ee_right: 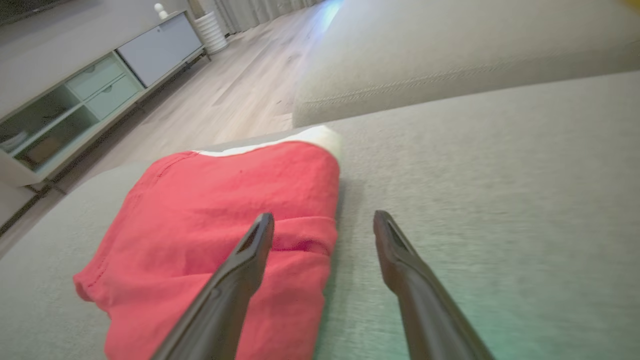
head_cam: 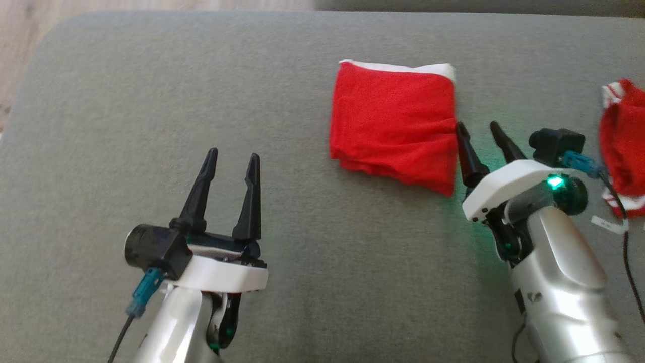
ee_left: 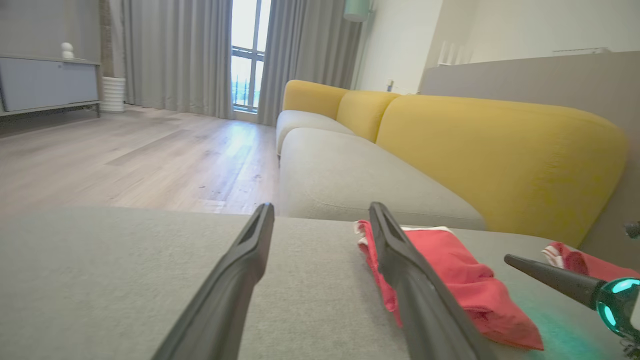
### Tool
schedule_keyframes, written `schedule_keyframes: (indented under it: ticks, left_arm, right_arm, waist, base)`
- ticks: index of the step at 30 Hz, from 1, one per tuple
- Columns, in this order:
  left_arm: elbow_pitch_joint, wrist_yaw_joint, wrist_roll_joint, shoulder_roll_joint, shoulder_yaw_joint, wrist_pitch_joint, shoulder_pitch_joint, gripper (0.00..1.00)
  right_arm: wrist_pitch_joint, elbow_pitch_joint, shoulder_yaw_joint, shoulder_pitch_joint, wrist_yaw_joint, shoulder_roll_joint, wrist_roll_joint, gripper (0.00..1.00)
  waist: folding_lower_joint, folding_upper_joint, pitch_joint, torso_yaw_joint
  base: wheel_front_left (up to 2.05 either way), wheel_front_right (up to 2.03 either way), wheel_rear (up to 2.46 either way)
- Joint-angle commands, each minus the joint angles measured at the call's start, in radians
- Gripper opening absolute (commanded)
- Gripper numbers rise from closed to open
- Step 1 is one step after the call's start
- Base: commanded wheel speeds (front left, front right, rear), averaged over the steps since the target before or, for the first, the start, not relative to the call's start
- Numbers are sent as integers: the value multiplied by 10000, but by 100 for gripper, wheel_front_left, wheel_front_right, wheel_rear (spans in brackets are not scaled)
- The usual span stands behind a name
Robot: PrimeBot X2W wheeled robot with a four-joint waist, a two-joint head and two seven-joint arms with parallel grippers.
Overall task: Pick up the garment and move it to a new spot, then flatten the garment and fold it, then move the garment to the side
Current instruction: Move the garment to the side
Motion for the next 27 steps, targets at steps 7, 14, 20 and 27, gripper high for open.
schedule_keyframes:
  ticks: [7,14,20,27]
  left_arm:
    - [-197,210,-196,43,84,-51,-497,100]
    - [-224,363,-355,43,-106,-51,-542,100]
    - [-178,388,-427,43,-274,-51,-675,100]
    - [-124,424,-329,43,-81,-51,-567,100]
  right_arm:
    - [201,1663,786,-1120,-7,58,641,100]
    - [560,3713,1471,-1947,-7,58,699,100]
    - [612,4597,1886,-2260,-7,58,601,28]
    - [-419,4985,2190,-2718,-7,58,10,0]
  waist:
    - [-2,0,280,634]
    - [-2,0,475,827]
    - [-2,0,506,983]
    - [-2,0,316,772]
  base:
    - [0,0,0]
    - [0,0,0]
    - [0,0,0]
    - [0,0,0]
